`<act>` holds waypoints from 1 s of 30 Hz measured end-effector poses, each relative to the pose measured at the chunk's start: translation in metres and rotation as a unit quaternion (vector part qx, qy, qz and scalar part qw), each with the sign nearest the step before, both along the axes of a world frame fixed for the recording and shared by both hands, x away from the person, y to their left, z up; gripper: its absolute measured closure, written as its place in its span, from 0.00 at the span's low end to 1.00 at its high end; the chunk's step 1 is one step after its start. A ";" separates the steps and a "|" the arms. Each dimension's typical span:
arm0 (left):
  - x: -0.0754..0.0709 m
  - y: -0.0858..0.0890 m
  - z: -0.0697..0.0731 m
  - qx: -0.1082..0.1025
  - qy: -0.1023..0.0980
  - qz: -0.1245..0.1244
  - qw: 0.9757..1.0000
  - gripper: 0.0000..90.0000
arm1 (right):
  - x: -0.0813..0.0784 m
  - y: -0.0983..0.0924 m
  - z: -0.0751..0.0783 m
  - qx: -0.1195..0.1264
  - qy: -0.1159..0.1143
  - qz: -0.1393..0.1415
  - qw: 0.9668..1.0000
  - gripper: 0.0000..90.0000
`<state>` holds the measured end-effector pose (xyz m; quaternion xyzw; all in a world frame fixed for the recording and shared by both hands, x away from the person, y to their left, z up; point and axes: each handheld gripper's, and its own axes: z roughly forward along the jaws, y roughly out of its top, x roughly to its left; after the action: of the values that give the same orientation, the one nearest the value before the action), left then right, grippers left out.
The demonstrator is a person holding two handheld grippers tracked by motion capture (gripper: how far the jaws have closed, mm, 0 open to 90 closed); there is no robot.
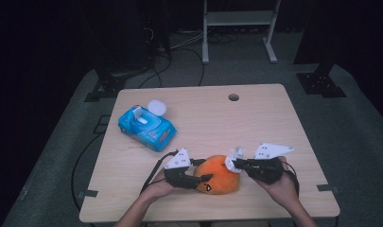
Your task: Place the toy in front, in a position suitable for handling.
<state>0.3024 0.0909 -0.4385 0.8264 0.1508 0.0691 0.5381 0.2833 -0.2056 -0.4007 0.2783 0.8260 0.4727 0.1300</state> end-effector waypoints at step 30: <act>-0.003 -0.003 0.000 0.013 -0.022 -0.004 1.000 0.48 | -0.001 -0.004 0.010 -0.019 -0.020 -0.018 0.999 0.97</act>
<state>0.2996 0.0876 -0.4382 0.8322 0.1350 0.0873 0.5306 0.2821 -0.2096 -0.3904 0.2805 0.8267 0.4606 0.1603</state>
